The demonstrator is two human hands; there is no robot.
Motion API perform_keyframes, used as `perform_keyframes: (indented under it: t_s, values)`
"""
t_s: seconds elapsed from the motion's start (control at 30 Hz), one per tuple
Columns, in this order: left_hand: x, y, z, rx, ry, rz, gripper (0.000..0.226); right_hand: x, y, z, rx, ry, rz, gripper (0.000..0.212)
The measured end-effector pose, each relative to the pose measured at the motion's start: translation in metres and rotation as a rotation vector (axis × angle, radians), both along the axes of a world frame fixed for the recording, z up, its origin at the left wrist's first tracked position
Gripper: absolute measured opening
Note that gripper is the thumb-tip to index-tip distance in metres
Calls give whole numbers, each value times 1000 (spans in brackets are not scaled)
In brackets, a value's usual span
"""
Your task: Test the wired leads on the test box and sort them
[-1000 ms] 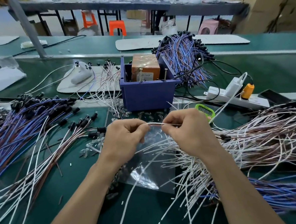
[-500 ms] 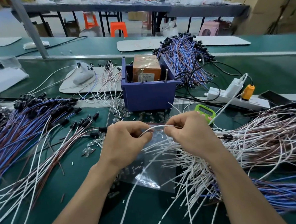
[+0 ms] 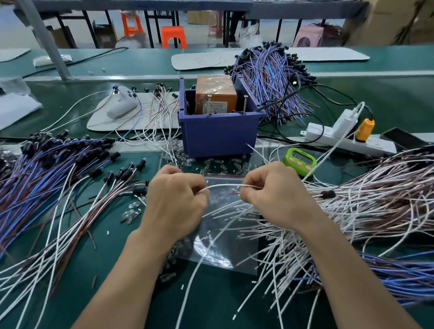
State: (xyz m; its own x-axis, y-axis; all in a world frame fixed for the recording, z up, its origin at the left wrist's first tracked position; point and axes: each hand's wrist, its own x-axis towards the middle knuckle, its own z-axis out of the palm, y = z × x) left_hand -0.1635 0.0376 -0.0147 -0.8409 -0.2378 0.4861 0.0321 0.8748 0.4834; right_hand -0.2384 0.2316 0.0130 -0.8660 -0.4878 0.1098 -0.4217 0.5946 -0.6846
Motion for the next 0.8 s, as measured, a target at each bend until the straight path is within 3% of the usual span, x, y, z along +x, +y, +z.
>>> perform_keyframes:
  t_s: [0.13, 0.23, 0.33, 0.43, 0.57, 0.63, 0.7, 0.8]
  values:
    - [1, -34, 1, 94, -35, 189, 9, -6, 13, 9, -52, -161, 78, 24]
    - [1, -38, 0, 160, -62, 212, 28, -3, 17, 15, -134, -353, 223, 15]
    - [-3, -43, -1, 392, -157, 107, 32, -4, 23, 21, -299, -436, 250, 14]
    - [1, -60, 4, 753, -268, -139, 27, -10, 32, 27, -534, -474, 119, 13]
    - [7, -82, 8, 1091, -75, -270, 36, -15, 34, 27, -702, -521, -37, 30]
    - [7, -89, 8, 1306, 21, -359, 31, -14, 31, 26, -702, -501, -57, 32]
    - [7, -90, 7, 1491, 98, -410, 8, -14, 29, 24, -676, -470, -55, 27]
    - [6, -88, 9, 1716, 158, -336, 21, -14, 26, 20, -619, -438, -32, 27]
